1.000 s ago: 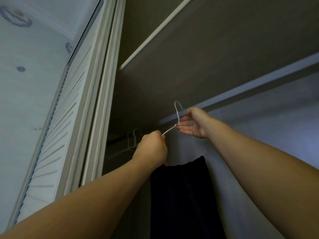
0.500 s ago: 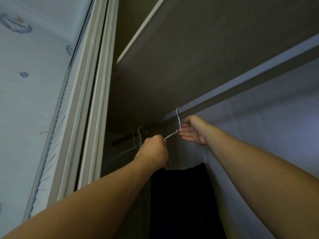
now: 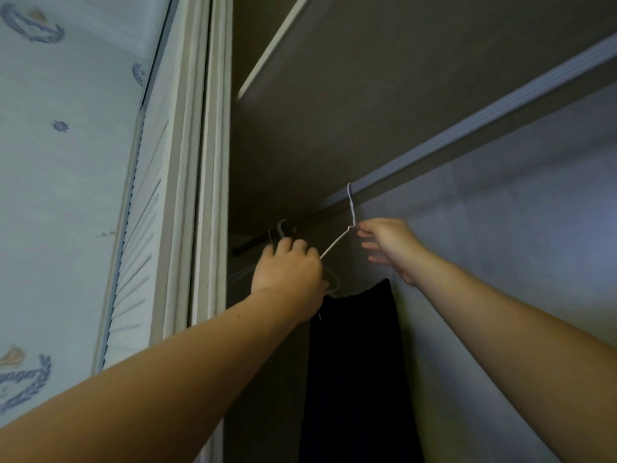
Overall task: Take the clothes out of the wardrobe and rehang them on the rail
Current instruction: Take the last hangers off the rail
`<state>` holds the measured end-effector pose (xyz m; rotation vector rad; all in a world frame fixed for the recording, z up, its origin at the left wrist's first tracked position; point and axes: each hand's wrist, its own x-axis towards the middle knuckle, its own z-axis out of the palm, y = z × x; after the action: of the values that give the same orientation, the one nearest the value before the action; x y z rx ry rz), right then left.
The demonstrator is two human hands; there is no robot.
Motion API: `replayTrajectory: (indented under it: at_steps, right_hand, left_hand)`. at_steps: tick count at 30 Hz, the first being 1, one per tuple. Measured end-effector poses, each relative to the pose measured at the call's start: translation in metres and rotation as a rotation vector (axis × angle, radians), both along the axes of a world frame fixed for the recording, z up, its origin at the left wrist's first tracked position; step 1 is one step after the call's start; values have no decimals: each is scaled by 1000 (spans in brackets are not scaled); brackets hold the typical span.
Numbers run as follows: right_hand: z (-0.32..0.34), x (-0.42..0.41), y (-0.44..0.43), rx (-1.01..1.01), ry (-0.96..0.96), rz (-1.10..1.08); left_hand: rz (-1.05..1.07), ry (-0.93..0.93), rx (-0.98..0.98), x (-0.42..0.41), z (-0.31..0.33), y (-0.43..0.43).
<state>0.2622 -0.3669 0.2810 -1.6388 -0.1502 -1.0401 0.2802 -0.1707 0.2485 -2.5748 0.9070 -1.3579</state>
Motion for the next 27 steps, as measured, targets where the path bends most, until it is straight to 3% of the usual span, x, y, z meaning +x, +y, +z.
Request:
replayTrajectory:
  at_steps: [3,8,11,19,27]
  right_hand:
    - [-29,-20,25,-174,-143,-154]
    - [-91,-65,86,-437,-163,-236]
    - [-129,-93,136,-579,-188,-244]
    - [-241,-135,296,-834,-39,-110]
    - [-363,-179,483,-1059,138,247]
  left_hand:
    - [-17,-214,44,-20,-19,31]
    - [-39,-370,51,-56,-68,104]
    - [-21,-344,47,-69,-105,158]
    - [79,-187,-39,-124,-220,327]
    - [408,51,-125,-232,-356,521]
